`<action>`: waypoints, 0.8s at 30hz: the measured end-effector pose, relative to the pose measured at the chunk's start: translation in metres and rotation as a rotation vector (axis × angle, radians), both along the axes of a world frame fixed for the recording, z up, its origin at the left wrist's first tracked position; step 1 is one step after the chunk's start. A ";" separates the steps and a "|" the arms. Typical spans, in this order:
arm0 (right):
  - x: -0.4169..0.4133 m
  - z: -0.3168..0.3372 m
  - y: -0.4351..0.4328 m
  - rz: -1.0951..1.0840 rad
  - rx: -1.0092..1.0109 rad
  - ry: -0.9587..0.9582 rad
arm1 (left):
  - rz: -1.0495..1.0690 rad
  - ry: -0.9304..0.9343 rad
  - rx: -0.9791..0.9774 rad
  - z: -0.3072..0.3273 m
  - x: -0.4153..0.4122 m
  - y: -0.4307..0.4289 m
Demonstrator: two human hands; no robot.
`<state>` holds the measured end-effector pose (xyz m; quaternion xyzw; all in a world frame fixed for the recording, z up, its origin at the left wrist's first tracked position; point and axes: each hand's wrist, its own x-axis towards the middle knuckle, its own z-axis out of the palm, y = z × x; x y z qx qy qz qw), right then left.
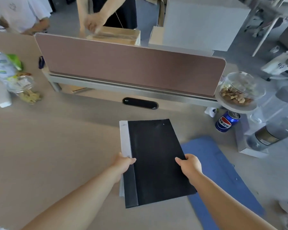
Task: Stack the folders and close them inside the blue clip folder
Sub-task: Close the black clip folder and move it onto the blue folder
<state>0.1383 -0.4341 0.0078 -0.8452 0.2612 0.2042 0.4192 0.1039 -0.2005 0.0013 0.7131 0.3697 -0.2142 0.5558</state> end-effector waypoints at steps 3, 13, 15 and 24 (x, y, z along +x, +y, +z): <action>0.005 -0.010 0.000 0.048 0.007 0.021 | 0.055 0.003 0.044 -0.014 -0.002 -0.003; 0.018 -0.035 0.000 0.084 -0.037 0.020 | 0.107 -0.034 0.251 -0.025 0.023 -0.006; 0.021 -0.035 0.001 0.054 -0.038 -0.003 | 0.135 -0.015 0.234 -0.024 0.028 -0.007; 0.033 -0.042 0.004 0.062 -0.069 0.069 | 0.237 0.064 0.109 -0.023 0.041 0.003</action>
